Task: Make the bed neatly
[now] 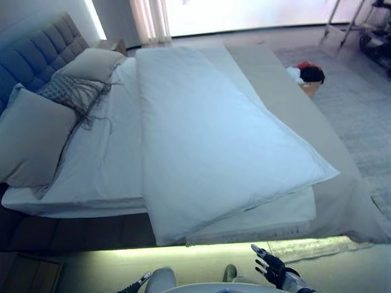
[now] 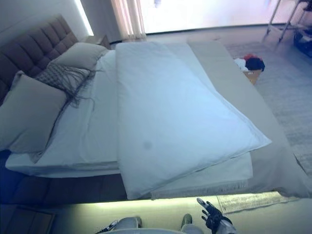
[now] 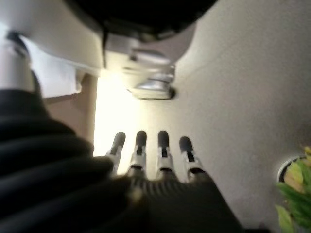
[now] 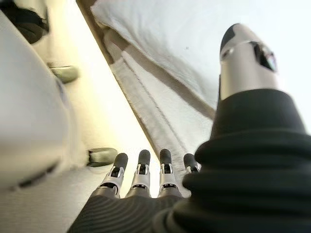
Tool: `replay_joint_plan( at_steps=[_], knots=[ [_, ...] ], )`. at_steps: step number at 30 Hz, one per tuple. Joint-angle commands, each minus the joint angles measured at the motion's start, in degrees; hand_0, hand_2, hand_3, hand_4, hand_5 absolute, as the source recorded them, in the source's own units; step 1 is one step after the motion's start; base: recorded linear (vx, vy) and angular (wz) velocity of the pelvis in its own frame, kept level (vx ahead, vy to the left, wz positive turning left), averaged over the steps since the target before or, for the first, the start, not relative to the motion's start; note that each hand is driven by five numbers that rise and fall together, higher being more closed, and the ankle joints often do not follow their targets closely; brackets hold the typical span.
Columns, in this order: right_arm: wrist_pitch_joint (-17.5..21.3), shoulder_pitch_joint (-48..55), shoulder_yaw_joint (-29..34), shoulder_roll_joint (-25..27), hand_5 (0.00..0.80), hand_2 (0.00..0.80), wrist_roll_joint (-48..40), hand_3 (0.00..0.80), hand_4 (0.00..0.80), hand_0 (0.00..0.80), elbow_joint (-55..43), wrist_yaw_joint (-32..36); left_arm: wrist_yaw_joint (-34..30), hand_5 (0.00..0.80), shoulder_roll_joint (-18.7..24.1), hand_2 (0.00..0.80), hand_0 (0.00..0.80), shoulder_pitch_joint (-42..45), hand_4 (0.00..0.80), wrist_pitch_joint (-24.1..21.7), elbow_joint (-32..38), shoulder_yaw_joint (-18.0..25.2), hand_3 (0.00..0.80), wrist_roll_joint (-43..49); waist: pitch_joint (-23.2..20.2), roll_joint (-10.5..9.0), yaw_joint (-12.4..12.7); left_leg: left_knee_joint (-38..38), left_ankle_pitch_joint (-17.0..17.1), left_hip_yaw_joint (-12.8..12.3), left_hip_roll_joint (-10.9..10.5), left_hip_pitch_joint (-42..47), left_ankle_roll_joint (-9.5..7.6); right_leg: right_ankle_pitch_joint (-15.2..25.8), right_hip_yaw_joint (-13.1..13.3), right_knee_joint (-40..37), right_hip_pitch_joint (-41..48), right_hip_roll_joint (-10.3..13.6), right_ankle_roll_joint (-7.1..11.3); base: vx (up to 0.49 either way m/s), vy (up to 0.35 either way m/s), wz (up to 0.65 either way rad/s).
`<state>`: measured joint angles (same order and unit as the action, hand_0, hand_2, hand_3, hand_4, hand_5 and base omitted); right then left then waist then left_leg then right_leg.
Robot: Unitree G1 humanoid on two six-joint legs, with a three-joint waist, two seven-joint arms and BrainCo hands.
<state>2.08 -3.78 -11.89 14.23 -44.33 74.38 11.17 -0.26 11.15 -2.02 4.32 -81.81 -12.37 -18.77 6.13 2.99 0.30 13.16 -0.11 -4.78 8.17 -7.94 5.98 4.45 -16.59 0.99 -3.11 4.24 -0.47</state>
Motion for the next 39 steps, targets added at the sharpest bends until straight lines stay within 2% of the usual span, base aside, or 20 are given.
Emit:
replay_joint_plan(
  at_steps=[1, 3, 5, 8, 11, 14, 16, 18, 20, 22, 23, 31, 39],
  knots=[
    [1.5, -7.3, 3.9, -1.4, 0.0, 0.0, -7.9, 0.0, 0.0, 0.0, -0.6, -0.1, 0.3, 0.0, 3.0, 0.0, 0.0, -3.9, 0.0, -0.2, 0.6, -0.7, 0.0, 0.3, 5.9, -3.28, 1.3, -9.3, 3.2, -0.4, -1.1, 3.3, -1.45, -0.9, 6.1, 3.1, -1.2, 7.2, 6.43, -0.076, -0.006, 0.02],
    [3.5, -10.3, 4.1, -1.2, 0.0, 0.0, -10.5, 0.0, 0.0, 0.0, -1.0, 0.8, 0.4, 0.0, 4.4, 0.0, 0.0, -6.2, 0.0, -0.3, 1.2, -1.0, 0.0, -0.9, 7.7, -2.99, 1.7, -10.4, 3.3, -0.6, -1.4, 1.8, -1.7, 0.2, 5.8, 2.0, -3.4, 7.8, 7.14, -0.193, 0.013, 0.18],
    [3.2, -14.2, 3.7, -1.1, 0.0, 0.0, -12.1, 0.0, 0.0, 0.0, -1.3, -0.6, 0.3, 0.0, 5.3, 0.0, 0.0, -8.9, 0.0, -0.3, 1.4, -1.2, 0.0, -1.6, 9.5, -2.94, 2.0, -9.4, 3.7, -0.5, -1.4, -1.9, -1.4, 0.6, 6.0, 2.5, -6.7, 8.1, 7.17, -0.284, -0.016, 0.41],
    [4.4, -19.5, 3.5, -0.3, 0.0, 0.0, -14.6, 0.0, 0.0, 0.0, -1.9, -2.4, 0.8, 0.0, 5.8, 0.0, 0.0, -12.5, 0.0, 0.4, 1.6, -2.0, 0.0, -3.0, 12.4, -3.04, 2.4, -3.3, 3.2, -0.4, -0.8, -8.6, -0.57, 0.0, 6.1, 5.9, -11.2, 8.9, 6.62, -0.2, -0.048, 0.38],
    [2.6, -24.8, 3.4, 1.6, 0.0, 0.0, -16.6, 0.0, 0.0, 0.0, -2.4, -3.4, 0.4, 0.0, 6.2, 0.0, 0.0, -15.5, 0.0, 0.3, 1.7, -2.7, 0.0, -5.7, 15.0, -3.15, 2.6, 4.4, 1.7, 0.5, -0.1, -15.1, -0.16, -1.7, 6.5, 11.1, -16.0, 9.5, 5.6, -0.156, -0.051, 0.13],
    [0.5, -29.0, 3.6, 4.1, 0.0, 0.0, -17.6, 0.0, 0.0, 0.0, -2.3, -3.1, -0.3, 0.0, 6.0, 0.0, 0.0, -17.8, 0.0, -0.1, 2.0, -3.4, 0.0, -7.9, 16.4, -2.94, 2.8, 10.2, -0.6, 1.2, 0.2, -20.0, -0.44, -3.9, 7.0, 16.7, -21.1, 9.9, 4.95, -0.089, -0.022, -0.03],
    [-0.9, -31.3, 3.6, 5.8, 0.0, 0.0, -18.8, 0.0, 0.0, 0.0, -2.4, -2.4, -0.5, 0.0, 5.6, 0.0, 0.0, -18.7, 0.0, -0.4, 2.5, -4.0, 0.0, -9.4, 16.8, -2.89, 3.0, 13.1, -1.7, 1.6, 0.2, -22.9, -0.74, -5.0, 7.3, 20.2, -24.5, 10.2, 4.64, -0.059, -0.012, 0.22],
    [-2.3, -33.4, 3.4, 7.2, 0.0, 0.0, -19.7, 0.0, 0.0, 0.0, -2.4, -1.9, -2.9, 0.0, 5.5, 0.0, 0.0, -19.3, 0.0, -1.1, 3.1, -4.0, 0.0, -18.0, 17.1, -2.7, 3.3, 15.1, -2.5, 2.0, -0.1, -25.6, -1.13, -6.1, 7.8, 23.7, -28.0, 10.1, 4.37, -0.047, -0.015, 0.13],
    [-2.6, -35.1, 3.5, 8.8, 0.0, 0.0, -19.7, 0.0, 0.0, 0.0, -2.8, -1.9, -5.0, 0.0, 5.7, 0.0, 0.0, -19.8, 0.0, -1.6, 5.1, -1.7, 0.0, -28.2, 17.4, -2.58, 3.5, 17.7, -3.7, 2.5, -0.3, -28.5, -1.67, -7.2, 8.3, 27.3, -31.6, 10.0, 4.12, -0.058, -0.017, 0.07],
    [-2.4, -36.8, 3.7, 9.8, 0.0, 0.0, -19.3, 0.0, 0.0, 0.0, -3.0, -2.2, -6.8, 0.0, 6.2, 0.0, 0.0, -20.4, 0.0, -2.2, 7.0, -0.3, 0.0, -33.3, 17.7, -2.49, 3.8, 20.0, -4.8, 3.1, -0.4, -31.2, -2.22, -8.2, 8.5, 30.2, -34.9, 10.0, 3.69, -0.02, -0.028, 0.02],
    [-2.3, -37.5, 3.7, 10.4, 0.0, 0.0, -19.4, 0.0, 0.0, 0.0, -3.2, -2.2, -6.9, 0.0, 6.3, 0.0, 0.0, -20.6, 0.0, -2.9, 8.4, -0.2, 0.0, -35.0, 17.7, -2.33, 4.1, 21.7, -6.8, 3.8, -0.4, -32.2, -2.08, -9.9, 9.1, 32.2, -36.2, 9.9, 4.07, 0.029, -0.039, 0.05],
    [-5.0, -42.5, 3.7, 14.7, 0.0, 0.0, -19.7, 0.0, 0.0, 0.0, -4.0, -6.8, -3.7, 0.0, 7.0, 0.0, 0.0, -21.5, 0.0, -5.3, 17.3, -1.2, 0.0, -38.1, 18.7, -1.23, 4.9, 26.8, -8.1, 5.7, -1.7, -41.2, -3.53, -10.3, 10.1, 38.5, -46.0, 10.1, 3.2, -0.056, -0.011, 0.05],
    [-3.3, -45.6, 4.0, 17.7, 0.0, 0.0, -22.0, 0.0, 0.0, 0.0, -6.8, -3.2, -4.0, 0.0, 6.0, 0.0, 0.0, -18.2, 0.0, -7.1, 22.5, -1.8, 0.0, -41.2, 19.4, 0.64, 5.3, 30.2, -7.9, 6.7, -3.0, -46.7, -3.95, -10.7, 11.0, 43.1, -51.7, 10.2, 2.4, -0.043, 0.042, 0.02]
  ],
)
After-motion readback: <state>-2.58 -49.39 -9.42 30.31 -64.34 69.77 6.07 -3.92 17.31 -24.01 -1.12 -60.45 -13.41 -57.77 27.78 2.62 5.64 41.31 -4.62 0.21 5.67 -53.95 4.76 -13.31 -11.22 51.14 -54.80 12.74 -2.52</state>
